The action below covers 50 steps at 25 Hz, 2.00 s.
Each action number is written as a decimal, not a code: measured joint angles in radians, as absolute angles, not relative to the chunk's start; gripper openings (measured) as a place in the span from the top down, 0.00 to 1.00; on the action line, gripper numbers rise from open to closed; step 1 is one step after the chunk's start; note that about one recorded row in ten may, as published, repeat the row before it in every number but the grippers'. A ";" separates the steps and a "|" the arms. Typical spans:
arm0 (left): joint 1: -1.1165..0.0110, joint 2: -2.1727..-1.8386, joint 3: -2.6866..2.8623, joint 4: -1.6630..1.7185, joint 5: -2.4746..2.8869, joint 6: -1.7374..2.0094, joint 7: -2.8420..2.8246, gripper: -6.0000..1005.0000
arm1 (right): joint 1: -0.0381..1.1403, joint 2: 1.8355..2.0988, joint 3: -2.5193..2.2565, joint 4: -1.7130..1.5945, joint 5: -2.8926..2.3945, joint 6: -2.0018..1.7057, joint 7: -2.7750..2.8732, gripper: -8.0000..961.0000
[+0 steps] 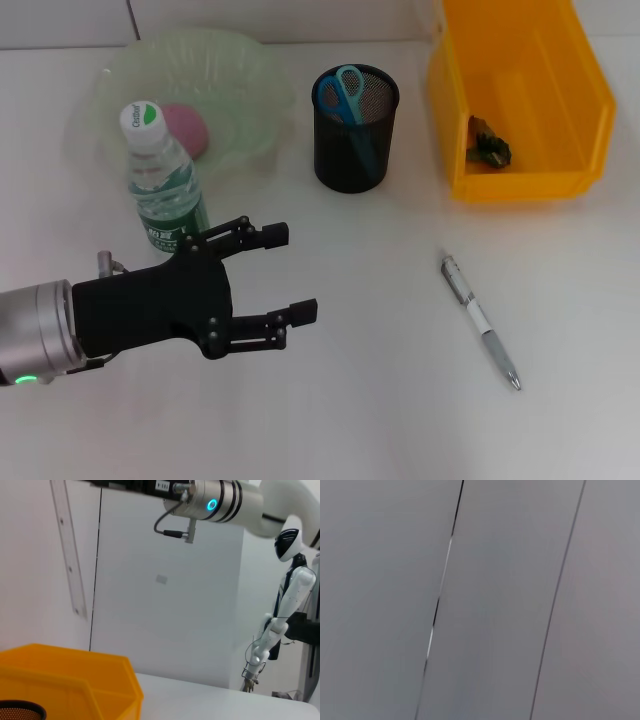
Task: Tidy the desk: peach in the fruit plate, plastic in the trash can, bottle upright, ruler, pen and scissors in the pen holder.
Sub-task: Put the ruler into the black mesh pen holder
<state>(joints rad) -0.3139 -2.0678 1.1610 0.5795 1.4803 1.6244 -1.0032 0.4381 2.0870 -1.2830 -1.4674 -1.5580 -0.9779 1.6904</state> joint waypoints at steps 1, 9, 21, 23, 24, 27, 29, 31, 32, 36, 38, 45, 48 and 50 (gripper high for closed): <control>-0.315 -2.068 1.162 0.579 1.480 1.624 -1.003 0.14 | 0.429 2.087 -1.285 -1.400 -1.416 -0.970 1.591 0.60; -0.307 -2.068 1.163 0.574 1.480 1.623 -1.001 0.14 | 0.497 2.088 -1.285 -0.774 -0.681 -1.129 0.966 0.59; -0.305 -2.068 1.173 0.572 1.480 1.618 -0.999 0.14 | 0.574 2.084 -1.285 -0.492 -0.546 -1.212 0.920 0.57; -0.305 -2.068 1.183 0.572 1.480 1.615 -0.993 0.14 | 0.586 2.084 -1.285 -0.467 -0.546 -1.212 0.917 0.57; -0.305 -2.068 1.188 0.572 1.480 1.614 -0.990 0.14 | 0.608 2.084 -1.285 -0.431 -0.546 -1.211 0.916 0.57; -0.305 -2.068 1.193 0.572 1.480 1.613 -0.985 0.14 | 0.632 2.085 -1.285 -0.396 -0.546 -1.212 0.916 0.57; -0.305 -2.069 1.195 0.571 1.480 1.612 -0.984 0.14 | 0.664 2.087 -1.307 -0.355 -0.546 -1.211 0.912 0.57; -0.305 -2.069 1.195 0.571 1.480 1.612 -0.984 0.14 | 0.671 2.088 -1.320 -0.349 -0.547 -1.210 0.909 0.56; -0.305 -2.070 1.196 0.568 1.480 1.611 -0.984 0.14 | 0.678 2.088 -1.335 -0.345 -0.547 -1.205 0.905 0.56; -0.304 -2.071 1.197 0.559 1.480 1.608 -0.983 0.14 | 0.695 2.090 -1.399 -0.345 -0.547 -1.163 0.890 0.56; -0.303 -2.071 1.196 0.558 1.480 1.604 -0.983 0.14 | 0.700 2.090 -1.434 -0.346 -0.547 -1.146 0.869 0.56; -0.301 -2.071 1.197 0.558 1.480 1.601 -0.983 0.14 | 0.709 2.093 -1.473 -0.346 -0.536 -1.071 0.795 0.55; -0.304 -2.071 1.197 0.558 1.480 1.601 -0.983 0.14 | 0.708 2.093 -1.466 -0.346 -0.507 -1.067 0.787 0.54; -0.305 -2.071 1.196 0.558 1.480 1.601 -0.983 0.14 | 0.706 2.093 -1.468 -0.345 -0.483 -1.068 0.778 0.54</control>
